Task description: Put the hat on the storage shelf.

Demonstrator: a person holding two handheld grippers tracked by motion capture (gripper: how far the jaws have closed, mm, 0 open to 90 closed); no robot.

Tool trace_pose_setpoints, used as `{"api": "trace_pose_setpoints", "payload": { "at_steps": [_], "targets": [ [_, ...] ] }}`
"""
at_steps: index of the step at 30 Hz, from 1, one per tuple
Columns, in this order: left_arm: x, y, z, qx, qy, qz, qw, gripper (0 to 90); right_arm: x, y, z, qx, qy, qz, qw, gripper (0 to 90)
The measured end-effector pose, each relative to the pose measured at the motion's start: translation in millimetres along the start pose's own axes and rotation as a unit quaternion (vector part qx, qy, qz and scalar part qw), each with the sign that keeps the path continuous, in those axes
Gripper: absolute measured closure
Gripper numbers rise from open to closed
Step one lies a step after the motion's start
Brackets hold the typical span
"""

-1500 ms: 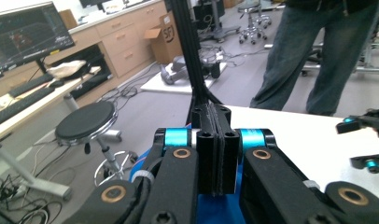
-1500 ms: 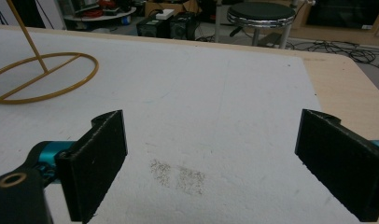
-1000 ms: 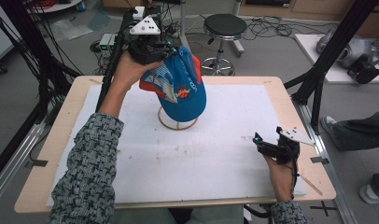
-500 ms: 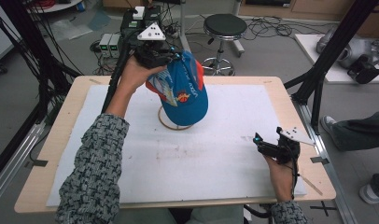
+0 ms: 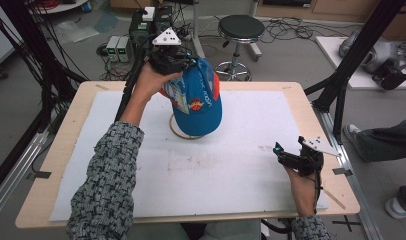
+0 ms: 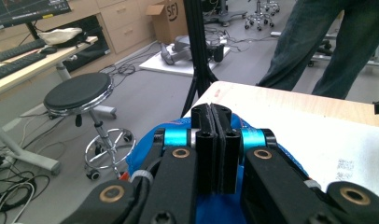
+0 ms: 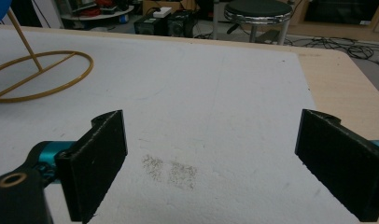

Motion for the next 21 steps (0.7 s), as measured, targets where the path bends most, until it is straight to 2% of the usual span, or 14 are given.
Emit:
{"api": "trace_pose_setpoints", "payload": {
  "at_steps": [2,9,14,21],
  "targets": [
    [1.9,-1.1,0.0,0.002,0.004,-0.001,1.0000,87.3,0.1,0.7,-0.1,0.000,-0.005,0.001,1.0000,8.2],
    [7.5,-6.0,-2.1,-0.001,-0.001,0.009,1.0000,74.8,0.5,1.4,-1.1,0.000,-0.003,0.001,1.0000,8.2],
    [8.5,-7.2,-2.2,0.001,0.007,0.007,1.0000,66.6,0.5,2.5,-1.6,0.001,-0.005,0.000,1.0000,8.2],
    [7.0,-1.1,0.5,0.004,0.026,-0.011,0.9996,47.5,0.9,2.0,-2.1,0.000,-0.002,0.001,1.0000,8.2]
  ]
}}
Point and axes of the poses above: each handheld gripper's, and its own axes: y roughly backward along the jaws, x roughly out of its underside, z roughly to its left, the point moved 2 cm from there along -y, roughly forward along the jaws, and after that the axes turned 5 degrees about -z, right-handed, at the moved point
